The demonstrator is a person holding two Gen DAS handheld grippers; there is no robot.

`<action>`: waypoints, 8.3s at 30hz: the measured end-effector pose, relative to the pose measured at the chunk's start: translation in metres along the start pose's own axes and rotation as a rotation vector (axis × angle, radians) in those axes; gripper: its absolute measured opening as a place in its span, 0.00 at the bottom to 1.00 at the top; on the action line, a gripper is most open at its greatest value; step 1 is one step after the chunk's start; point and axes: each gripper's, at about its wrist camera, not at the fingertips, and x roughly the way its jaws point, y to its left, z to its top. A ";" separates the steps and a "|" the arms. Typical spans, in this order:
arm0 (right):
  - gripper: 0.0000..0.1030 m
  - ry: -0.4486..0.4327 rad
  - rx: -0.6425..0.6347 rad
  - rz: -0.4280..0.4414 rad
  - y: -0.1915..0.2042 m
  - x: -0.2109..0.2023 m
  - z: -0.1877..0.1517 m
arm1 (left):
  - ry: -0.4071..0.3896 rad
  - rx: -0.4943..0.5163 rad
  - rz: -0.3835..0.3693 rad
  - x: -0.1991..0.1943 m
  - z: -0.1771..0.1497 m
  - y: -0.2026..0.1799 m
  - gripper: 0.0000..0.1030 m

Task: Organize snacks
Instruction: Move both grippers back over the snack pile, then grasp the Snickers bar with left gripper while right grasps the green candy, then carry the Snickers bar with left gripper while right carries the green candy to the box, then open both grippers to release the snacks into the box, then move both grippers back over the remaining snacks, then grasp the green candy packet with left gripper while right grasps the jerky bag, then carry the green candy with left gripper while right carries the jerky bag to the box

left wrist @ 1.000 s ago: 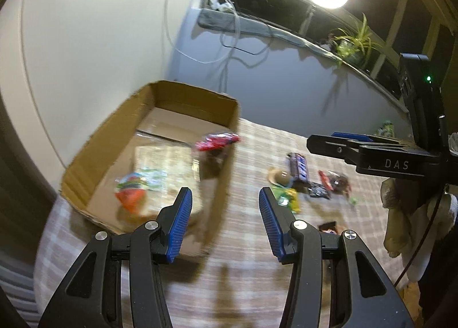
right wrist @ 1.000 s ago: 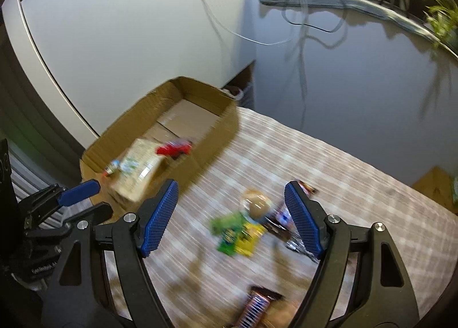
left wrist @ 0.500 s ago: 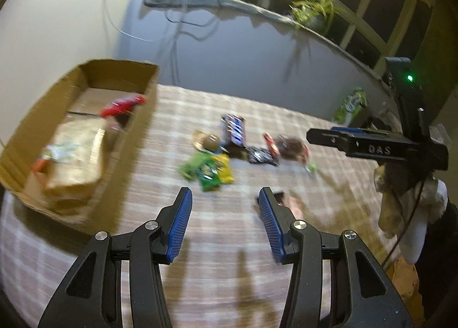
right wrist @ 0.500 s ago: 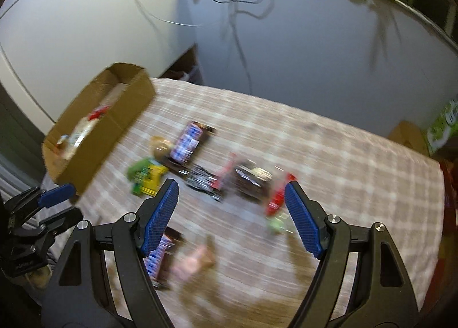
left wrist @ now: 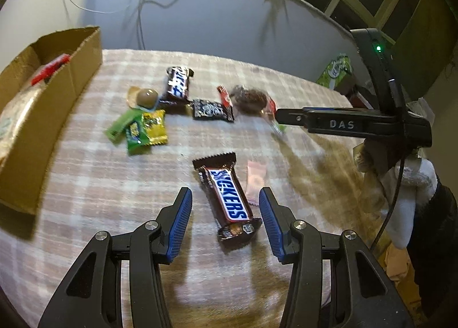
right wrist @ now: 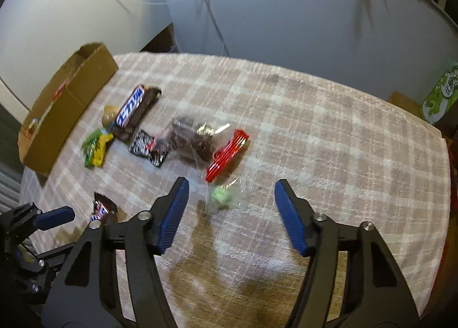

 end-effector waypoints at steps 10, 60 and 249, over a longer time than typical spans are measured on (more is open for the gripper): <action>0.38 0.017 -0.055 -0.037 0.008 0.014 -0.006 | 0.037 0.022 0.025 0.018 0.000 -0.007 0.46; 0.27 -0.140 -0.225 0.138 0.163 -0.023 0.085 | -0.236 -0.127 0.220 -0.093 0.028 0.128 0.26; 0.36 -0.135 -0.327 0.240 0.151 -0.032 0.107 | -0.259 -0.099 0.255 -0.085 0.050 0.137 0.19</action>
